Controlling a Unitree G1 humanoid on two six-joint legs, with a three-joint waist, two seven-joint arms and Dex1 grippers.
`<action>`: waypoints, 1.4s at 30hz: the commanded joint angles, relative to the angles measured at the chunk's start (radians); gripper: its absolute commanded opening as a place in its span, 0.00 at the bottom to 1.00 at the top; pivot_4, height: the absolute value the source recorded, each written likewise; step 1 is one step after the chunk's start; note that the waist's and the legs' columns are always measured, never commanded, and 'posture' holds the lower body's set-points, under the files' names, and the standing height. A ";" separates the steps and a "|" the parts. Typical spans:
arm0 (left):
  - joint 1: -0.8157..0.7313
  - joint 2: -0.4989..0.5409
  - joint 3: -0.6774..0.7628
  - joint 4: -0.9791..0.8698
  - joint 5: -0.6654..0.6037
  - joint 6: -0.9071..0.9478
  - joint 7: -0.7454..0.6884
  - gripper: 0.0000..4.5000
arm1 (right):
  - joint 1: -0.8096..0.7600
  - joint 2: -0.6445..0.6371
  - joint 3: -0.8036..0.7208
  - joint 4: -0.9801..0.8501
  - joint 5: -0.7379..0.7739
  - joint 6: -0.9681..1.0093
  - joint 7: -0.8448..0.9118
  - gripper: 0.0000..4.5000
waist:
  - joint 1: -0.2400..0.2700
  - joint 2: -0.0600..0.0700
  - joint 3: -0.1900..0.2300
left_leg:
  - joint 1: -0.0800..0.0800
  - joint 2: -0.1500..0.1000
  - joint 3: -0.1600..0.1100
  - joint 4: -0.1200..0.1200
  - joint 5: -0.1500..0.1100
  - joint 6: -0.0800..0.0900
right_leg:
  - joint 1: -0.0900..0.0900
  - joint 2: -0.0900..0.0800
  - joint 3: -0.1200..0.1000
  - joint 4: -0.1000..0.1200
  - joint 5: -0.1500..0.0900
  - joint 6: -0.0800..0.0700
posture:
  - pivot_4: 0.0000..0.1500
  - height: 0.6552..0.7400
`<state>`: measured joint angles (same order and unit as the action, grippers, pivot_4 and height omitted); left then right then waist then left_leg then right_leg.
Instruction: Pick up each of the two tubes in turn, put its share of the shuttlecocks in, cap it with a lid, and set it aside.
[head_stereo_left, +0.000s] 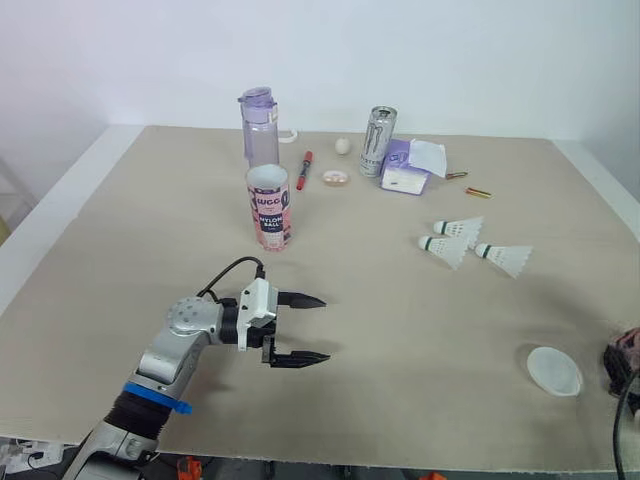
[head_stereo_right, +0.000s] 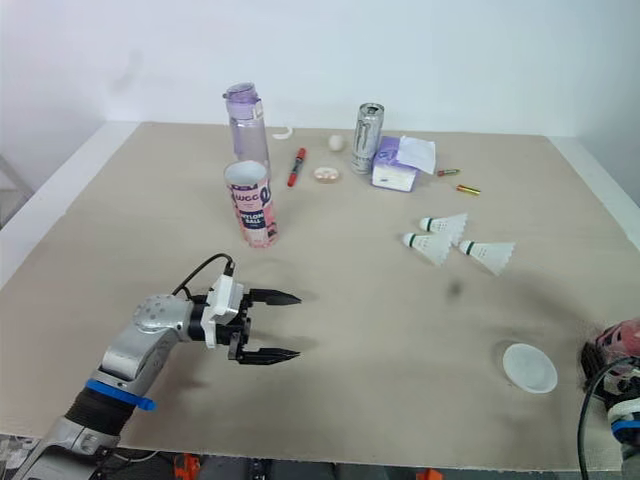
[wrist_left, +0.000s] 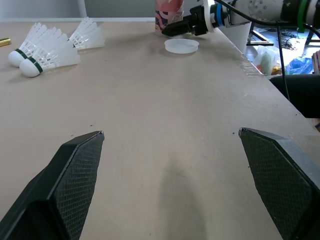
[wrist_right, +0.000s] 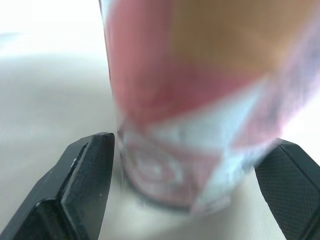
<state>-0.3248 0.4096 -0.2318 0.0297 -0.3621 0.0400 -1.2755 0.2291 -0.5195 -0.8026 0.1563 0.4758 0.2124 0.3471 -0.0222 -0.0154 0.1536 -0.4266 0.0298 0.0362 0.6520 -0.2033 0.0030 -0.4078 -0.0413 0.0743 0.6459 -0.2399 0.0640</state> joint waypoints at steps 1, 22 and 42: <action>-0.024 -0.007 -0.003 0.000 -0.004 -0.019 -0.013 1.00 | 0.030 0.010 -0.019 -0.112 0.024 0.020 -0.020 0.99 | 0.000 0.000 0.000 | 0.000 0.000 0.000 0.000 0.000 0.000 | 0.000 -0.001 0.000 0.000 0.000 0.000 | 1.00 1.00; -0.055 -0.027 0.025 0.055 0.002 -0.025 0.026 1.00 | 0.236 0.122 0.101 -0.768 0.163 0.246 -0.091 0.99 | 0.000 0.000 0.000 | 0.000 0.001 -0.002 -0.004 0.000 0.000 | -0.002 -0.003 0.000 -0.001 -0.002 0.000 | 1.00 1.00; 0.031 -0.054 0.196 -0.015 0.113 0.096 0.559 1.00 | -0.307 -0.210 0.580 -0.271 0.060 -0.044 0.727 0.99 | 0.002 -0.010 0.006 | -0.002 -0.001 -0.004 -0.002 0.000 0.000 | 0.000 0.001 -0.003 -0.001 -0.001 0.001 | 1.00 1.00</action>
<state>-0.2969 0.3607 -0.0675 0.0575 -0.2669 0.1177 -0.7836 -0.0516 -0.7136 -0.2274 -0.1387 0.5410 0.1982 1.0267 -0.0200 -0.0254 0.1597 -0.4286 0.0289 0.0322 0.6505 -0.2036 0.0026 -0.4075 -0.0409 0.0705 0.6447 -0.2407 0.0650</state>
